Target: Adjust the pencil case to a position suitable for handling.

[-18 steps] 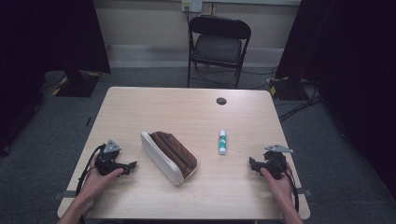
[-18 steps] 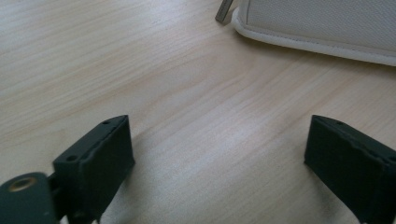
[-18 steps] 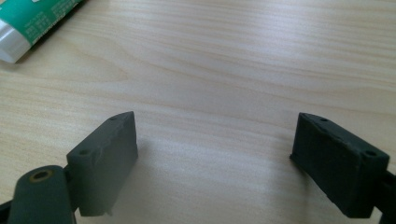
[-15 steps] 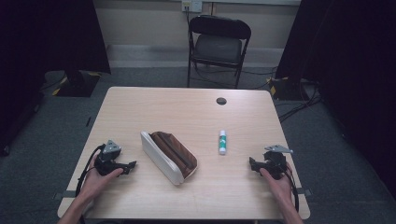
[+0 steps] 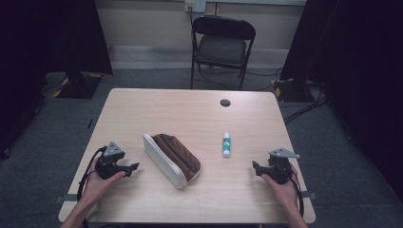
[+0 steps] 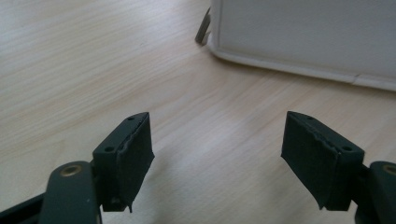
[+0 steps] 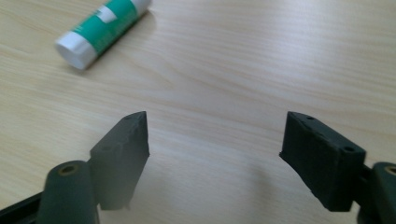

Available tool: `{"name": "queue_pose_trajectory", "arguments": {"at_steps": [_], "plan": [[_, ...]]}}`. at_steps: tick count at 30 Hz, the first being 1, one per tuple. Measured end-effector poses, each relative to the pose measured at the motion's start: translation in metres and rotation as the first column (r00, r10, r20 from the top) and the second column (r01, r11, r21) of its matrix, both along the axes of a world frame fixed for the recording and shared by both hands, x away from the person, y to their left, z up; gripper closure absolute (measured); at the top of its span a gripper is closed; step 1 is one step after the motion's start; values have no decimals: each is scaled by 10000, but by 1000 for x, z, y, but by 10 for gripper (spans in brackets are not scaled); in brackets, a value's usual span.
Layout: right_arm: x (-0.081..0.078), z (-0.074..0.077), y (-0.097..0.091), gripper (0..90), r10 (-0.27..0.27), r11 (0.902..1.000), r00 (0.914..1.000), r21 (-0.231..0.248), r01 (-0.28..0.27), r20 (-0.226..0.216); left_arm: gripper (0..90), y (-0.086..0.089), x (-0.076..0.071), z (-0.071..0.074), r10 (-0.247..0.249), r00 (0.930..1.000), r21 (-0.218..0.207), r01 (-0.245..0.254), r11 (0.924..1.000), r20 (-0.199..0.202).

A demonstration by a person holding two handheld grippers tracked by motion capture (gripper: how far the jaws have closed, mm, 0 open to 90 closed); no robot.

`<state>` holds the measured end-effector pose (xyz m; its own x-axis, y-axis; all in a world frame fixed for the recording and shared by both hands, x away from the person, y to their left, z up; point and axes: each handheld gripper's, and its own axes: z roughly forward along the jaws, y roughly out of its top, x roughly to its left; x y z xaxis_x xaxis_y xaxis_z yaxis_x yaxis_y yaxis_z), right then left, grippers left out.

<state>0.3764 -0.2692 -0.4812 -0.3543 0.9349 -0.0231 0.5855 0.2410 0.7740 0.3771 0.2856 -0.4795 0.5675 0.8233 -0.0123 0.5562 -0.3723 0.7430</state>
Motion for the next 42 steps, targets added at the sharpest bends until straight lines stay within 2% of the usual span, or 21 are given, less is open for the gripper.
{"name": "queue_pose_trajectory", "arguments": {"at_steps": [3,4,7,9,10,11,13,15,17,19,23,28,29,32,36,40,42], "plan": [[-5,5,4,270,267,9996,9994,101,-269,233,246,-4,-4,5,-120,9999,-164,122,9998,107],[-10,10,8,321,534,9982,9975,241,-546,465,266,-7,-7,8,-200,9996,-243,205,9995,205],[-14,18,16,379,1018,9937,9924,395,-1047,689,358,-14,-7,15,-441,9987,-503,454,9977,273],[-16,23,23,427,1350,9890,9881,507,-1389,739,359,-19,-8,18,-498,9983,-883,523,9947,310],[-16,23,23,427,1350,9890,9881,507,-1389,739,362,-19,-8,18,-498,9983,-883,523,9947,310],[-16,26,35,446,1835,9807,9801,549,-1878,755,362,-24,-9,19,-659,9973,-852,684,9940,326],[-16,28,47,457,2269,9713,9714,567,-2309,697,361,-29,-10,20,-779,9963,-881,809,9928,365],[-14,29,63,459,2806,9577,9575,474,-2839,665,348,-32,-11,20,-937,9948,-927,970,9910,396],[-10,29,80,468,3232,9435,9452,618,-3256,467,331,-36,-13,20,-996,9943,-889,1027,9907,390],[-7,29,95,469,3567,9303,9329,723,-3595,488,321,-41,-15,18,-1107,9932,-941,1136,9891,359],[0,26,122,464,4162,9059,9082,655,-4183,442,321,-48,-13,16,-1238,9917,-769,1262,9890,354],[8,15,145,459,4520,8897,8918,615,-4524,219,313,-52,-9,12,-1157,9931,-505,1165,9919,178],[10,12,150,459,4558,8883,8899,550,-4560,183,309,-52,-8,10,-1169,9931,-552,1174,9916,115],[15,7,157,453,4582,8845,8884,848,-4588,271,303,-55,-7,6,-1184,9929,-372,1181,9923,-57],[19,4,163,443,4506,8862,8919,1017,-4520,382,302,-57,-6,5,-1179,9930,-338,1177,9925,-40],[17,-3,169,436,4737,8773,8806,830,-4727,83,303,-58,-5,5,-1154,9933,-382,1151,9926,-60],[15,-3,171,415,4747,8767,8801,825,-4739,110,304,-57,-5,5,-1175,9931,-306,1174,9926,-4]]}}
